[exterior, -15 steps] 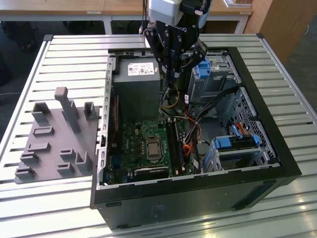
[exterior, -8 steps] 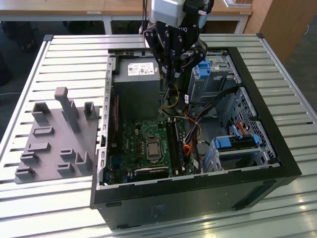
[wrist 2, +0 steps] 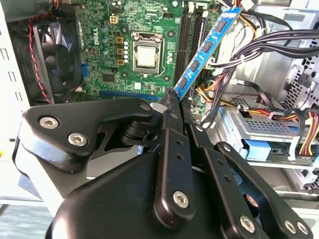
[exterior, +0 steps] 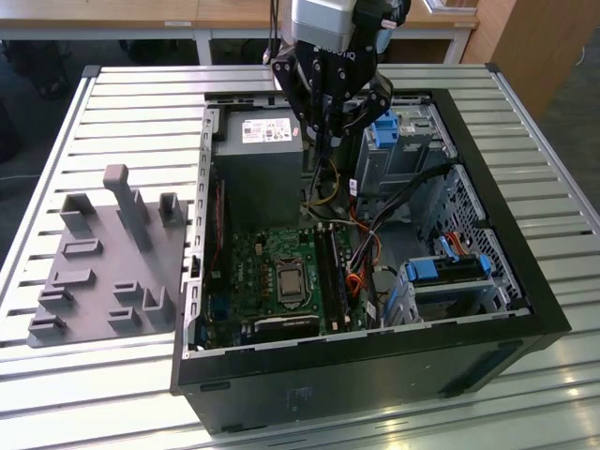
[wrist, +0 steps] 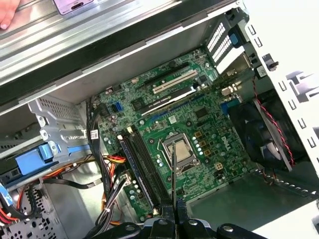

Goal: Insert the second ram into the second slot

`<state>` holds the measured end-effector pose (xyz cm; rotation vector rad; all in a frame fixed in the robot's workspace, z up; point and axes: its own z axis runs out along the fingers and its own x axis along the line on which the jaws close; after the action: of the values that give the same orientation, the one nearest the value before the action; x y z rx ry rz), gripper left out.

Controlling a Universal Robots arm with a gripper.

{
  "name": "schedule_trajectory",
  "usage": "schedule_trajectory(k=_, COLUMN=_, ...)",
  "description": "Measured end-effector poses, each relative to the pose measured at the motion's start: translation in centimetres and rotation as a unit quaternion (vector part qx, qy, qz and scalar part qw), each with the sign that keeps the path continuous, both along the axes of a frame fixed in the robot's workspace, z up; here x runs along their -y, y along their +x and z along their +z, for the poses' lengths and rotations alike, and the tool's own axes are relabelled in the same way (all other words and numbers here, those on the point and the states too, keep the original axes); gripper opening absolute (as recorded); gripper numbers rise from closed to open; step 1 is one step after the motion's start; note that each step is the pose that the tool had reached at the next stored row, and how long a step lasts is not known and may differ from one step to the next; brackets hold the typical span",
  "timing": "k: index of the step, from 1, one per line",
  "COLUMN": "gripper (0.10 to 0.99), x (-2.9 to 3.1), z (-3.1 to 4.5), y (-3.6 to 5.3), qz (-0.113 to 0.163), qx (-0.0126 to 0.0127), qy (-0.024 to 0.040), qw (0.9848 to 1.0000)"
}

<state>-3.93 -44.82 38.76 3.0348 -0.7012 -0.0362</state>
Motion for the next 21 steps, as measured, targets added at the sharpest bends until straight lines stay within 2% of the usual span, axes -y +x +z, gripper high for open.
schedule_trajectory(k=21, gripper=0.137, x=0.03, z=-0.03, y=0.0, qz=0.049, qx=0.0, qy=0.0, qw=0.9988)
